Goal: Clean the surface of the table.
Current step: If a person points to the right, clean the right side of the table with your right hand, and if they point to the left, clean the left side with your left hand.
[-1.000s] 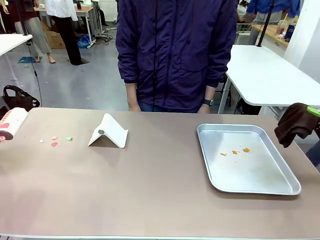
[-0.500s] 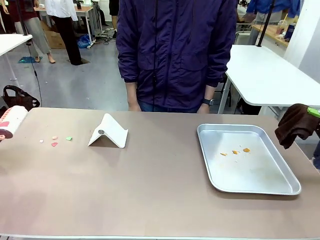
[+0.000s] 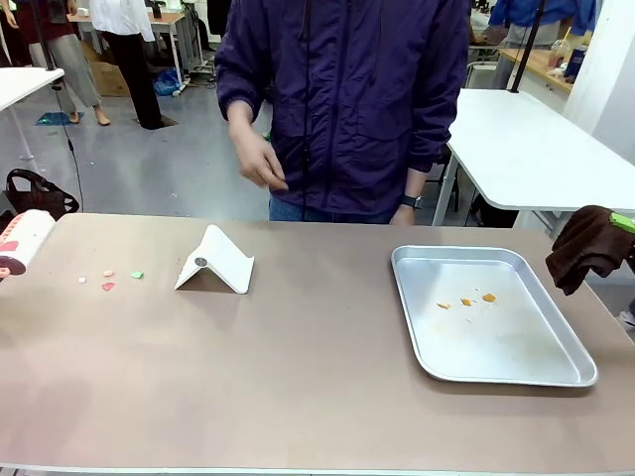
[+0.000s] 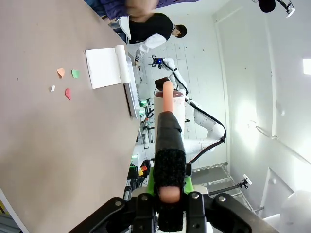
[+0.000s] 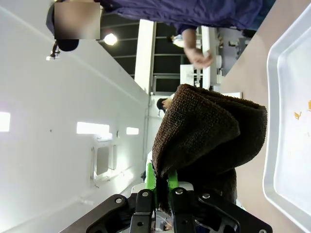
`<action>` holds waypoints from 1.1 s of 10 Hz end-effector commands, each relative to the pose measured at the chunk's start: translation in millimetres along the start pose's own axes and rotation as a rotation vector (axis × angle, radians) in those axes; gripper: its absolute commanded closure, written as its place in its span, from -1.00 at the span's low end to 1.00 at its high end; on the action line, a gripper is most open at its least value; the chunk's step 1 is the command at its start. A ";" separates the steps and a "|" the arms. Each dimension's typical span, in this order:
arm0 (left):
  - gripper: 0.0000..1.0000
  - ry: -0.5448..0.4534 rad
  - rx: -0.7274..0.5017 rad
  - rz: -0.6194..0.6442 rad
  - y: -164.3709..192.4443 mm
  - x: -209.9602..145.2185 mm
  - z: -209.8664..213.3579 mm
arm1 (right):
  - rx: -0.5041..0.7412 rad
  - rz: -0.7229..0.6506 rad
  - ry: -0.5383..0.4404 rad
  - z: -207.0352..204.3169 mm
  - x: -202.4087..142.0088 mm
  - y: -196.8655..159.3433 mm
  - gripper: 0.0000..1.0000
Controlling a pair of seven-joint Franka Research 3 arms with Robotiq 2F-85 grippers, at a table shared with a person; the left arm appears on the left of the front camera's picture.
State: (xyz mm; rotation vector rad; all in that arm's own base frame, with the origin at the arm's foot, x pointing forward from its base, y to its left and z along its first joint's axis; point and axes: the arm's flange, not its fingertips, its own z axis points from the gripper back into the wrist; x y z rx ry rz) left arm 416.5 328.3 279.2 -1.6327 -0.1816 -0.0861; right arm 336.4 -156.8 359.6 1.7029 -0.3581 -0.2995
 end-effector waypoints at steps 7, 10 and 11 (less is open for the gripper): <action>1.00 0.007 0.004 -0.015 -2.2 -4.6 -4.5 | 0.005 0.012 0.009 -1.1 -5.7 5.0 1.00; 0.55 -0.089 0.059 0.023 -2.9 3.1 -6.3 | 0.005 0.012 0.009 -1.1 -5.7 5.0 1.00; 0.55 -0.083 0.114 0.015 -3.7 3.4 -14.9 | 0.005 0.012 0.009 -1.1 -5.7 5.0 1.00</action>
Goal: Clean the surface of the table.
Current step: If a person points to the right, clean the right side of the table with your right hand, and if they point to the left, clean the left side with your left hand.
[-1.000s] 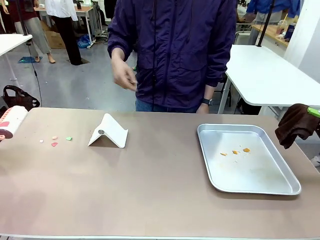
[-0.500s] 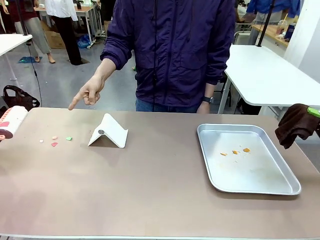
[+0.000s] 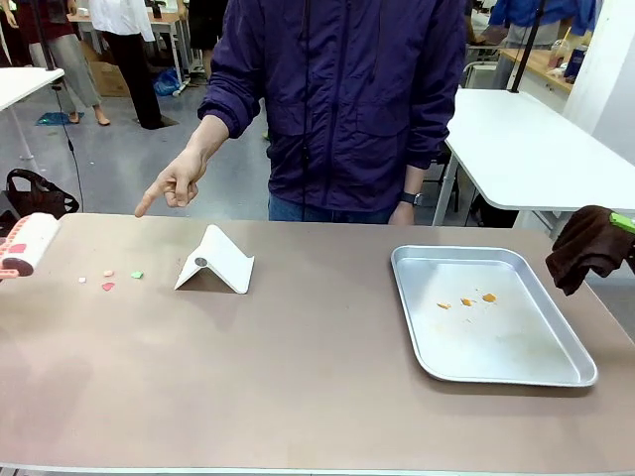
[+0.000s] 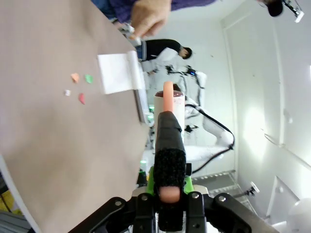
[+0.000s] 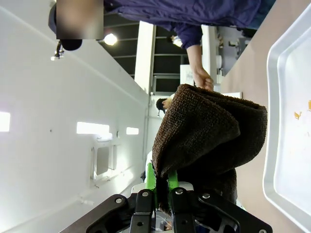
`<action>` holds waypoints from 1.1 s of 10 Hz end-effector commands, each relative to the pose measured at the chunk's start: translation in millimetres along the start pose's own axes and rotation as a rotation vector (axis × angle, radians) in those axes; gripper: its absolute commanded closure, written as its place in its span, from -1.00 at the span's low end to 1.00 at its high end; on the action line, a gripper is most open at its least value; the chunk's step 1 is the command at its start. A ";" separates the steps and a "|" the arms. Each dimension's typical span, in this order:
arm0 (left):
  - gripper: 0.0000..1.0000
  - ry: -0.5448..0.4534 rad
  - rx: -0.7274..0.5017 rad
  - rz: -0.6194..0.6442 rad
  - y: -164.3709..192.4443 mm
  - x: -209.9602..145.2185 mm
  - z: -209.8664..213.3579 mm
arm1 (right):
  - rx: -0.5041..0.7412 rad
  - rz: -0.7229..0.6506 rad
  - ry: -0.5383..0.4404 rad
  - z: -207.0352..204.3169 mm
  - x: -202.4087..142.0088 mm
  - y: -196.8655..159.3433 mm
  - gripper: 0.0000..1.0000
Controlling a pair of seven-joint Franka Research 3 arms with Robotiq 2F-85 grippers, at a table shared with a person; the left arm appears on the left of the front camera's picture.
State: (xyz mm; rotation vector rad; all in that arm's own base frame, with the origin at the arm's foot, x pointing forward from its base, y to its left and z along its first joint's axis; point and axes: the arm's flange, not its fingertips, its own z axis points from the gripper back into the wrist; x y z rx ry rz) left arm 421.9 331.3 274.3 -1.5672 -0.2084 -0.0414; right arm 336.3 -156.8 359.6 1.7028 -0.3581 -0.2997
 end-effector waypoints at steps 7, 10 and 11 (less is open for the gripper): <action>0.55 -0.173 0.367 -0.005 -5.6 28.1 -34.7 | 0.005 0.012 0.009 -1.2 -5.7 5.0 1.00; 0.55 -0.164 0.474 0.003 0.3 33.6 -34.9 | 0.005 0.012 0.009 -1.2 -5.7 5.0 1.00; 0.55 -0.171 0.481 0.013 -0.1 36.2 -33.9 | 0.005 0.012 0.009 -1.2 -5.7 5.0 1.00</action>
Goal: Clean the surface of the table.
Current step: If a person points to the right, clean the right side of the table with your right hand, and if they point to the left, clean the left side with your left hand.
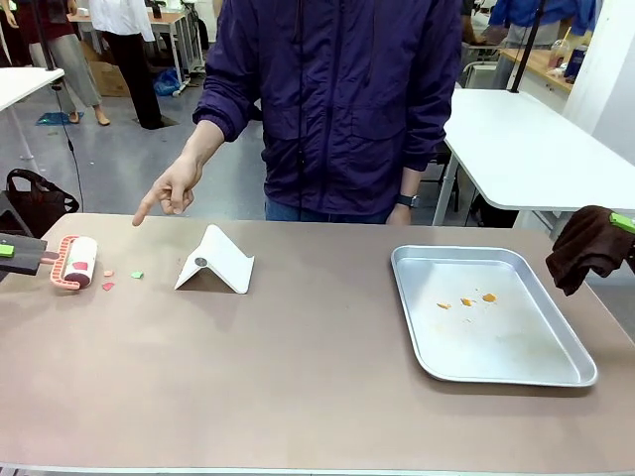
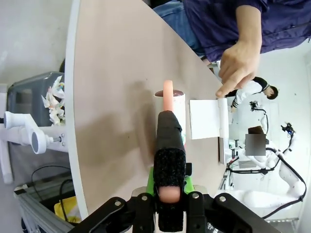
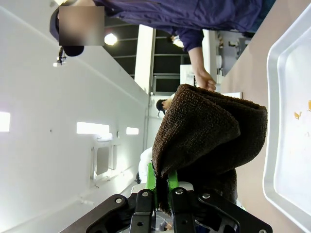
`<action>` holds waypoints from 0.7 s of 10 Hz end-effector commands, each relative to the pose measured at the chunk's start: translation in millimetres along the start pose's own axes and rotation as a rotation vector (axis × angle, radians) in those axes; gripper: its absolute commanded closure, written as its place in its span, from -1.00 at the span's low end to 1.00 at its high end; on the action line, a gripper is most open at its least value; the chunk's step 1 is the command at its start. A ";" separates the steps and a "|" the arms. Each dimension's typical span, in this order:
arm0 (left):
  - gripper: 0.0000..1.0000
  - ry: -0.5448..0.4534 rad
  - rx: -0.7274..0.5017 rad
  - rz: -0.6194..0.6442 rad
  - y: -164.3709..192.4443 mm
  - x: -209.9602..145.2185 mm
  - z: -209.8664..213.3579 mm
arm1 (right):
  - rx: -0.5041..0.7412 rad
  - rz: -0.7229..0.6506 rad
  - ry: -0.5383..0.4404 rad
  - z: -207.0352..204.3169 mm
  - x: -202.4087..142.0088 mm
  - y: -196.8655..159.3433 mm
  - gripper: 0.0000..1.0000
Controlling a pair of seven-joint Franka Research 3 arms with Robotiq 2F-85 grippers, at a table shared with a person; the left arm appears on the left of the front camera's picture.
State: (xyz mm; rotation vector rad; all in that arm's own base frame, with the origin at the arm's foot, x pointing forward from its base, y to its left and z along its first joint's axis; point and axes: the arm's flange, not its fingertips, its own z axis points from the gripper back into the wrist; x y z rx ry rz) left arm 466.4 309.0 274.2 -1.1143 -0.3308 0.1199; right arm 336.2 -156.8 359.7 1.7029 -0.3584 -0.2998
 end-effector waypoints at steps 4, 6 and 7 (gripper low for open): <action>0.55 0.076 0.094 0.152 3.9 7.0 -10.8 | 0.005 0.012 0.009 -1.2 -5.5 4.9 1.00; 0.55 0.142 0.110 0.118 4.4 11.1 -23.4 | 0.005 0.012 0.009 -1.2 -5.5 4.9 1.00; 0.55 0.154 0.112 0.099 2.0 9.8 -30.9 | 0.005 0.012 0.009 -1.2 -5.5 4.9 1.00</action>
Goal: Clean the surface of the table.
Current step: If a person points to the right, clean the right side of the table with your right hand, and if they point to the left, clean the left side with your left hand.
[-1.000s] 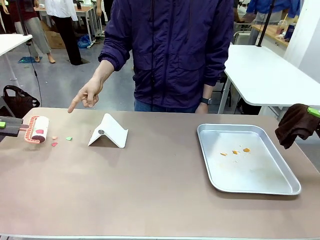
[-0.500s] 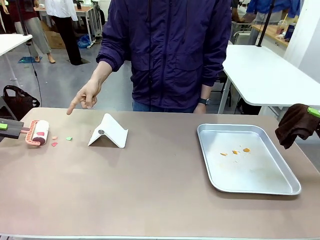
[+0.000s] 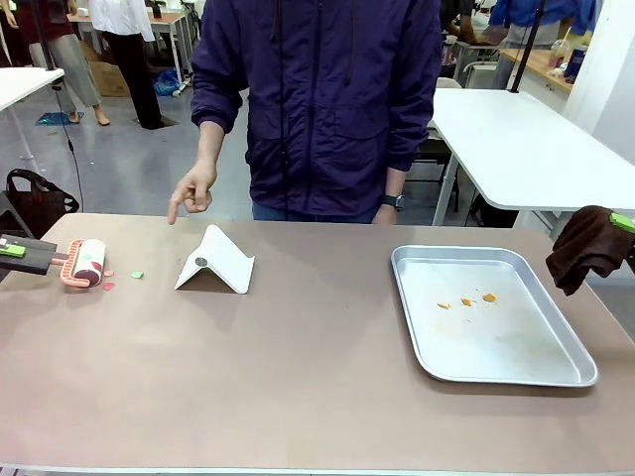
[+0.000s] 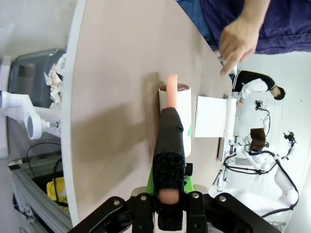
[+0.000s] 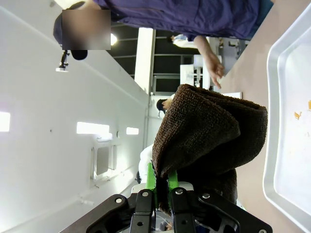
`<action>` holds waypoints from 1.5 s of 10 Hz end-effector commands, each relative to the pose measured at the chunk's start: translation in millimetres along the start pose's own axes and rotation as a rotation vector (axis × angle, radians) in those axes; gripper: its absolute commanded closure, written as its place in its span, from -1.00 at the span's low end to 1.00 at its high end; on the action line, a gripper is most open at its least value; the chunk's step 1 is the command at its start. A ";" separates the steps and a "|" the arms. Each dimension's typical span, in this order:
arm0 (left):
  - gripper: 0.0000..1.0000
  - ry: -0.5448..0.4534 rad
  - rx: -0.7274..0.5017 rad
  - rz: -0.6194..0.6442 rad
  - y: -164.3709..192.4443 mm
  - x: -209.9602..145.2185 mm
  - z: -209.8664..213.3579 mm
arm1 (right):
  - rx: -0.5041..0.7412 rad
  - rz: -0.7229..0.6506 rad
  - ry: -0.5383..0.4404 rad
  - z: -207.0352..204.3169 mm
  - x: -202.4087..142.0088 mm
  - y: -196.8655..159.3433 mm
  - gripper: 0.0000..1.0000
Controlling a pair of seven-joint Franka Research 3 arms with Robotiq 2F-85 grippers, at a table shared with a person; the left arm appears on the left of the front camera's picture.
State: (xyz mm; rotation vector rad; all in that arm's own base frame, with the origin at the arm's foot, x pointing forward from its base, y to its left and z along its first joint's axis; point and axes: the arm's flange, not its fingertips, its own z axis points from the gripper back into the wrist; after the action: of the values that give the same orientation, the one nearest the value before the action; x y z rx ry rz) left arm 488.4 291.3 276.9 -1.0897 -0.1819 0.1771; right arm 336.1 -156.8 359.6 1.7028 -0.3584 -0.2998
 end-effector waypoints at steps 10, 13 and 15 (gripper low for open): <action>0.55 0.177 0.130 -0.105 -38.4 -14.3 -108.9 | 0.005 0.012 0.009 -1.2 -5.5 4.9 1.00; 0.55 0.182 0.096 -0.109 -45.6 -12.2 -110.6 | 0.005 0.012 0.009 -1.2 -5.5 4.9 1.00; 0.55 0.182 -0.066 -0.129 -56.2 -10.1 -84.4 | 0.005 0.012 0.009 -1.2 -5.5 4.9 1.00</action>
State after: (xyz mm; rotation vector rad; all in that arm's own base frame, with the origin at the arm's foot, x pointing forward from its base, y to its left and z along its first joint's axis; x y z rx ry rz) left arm 512.6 180.9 284.7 -1.0820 -0.0993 0.0003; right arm 335.9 -157.0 359.7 1.7030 -0.3591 -0.3002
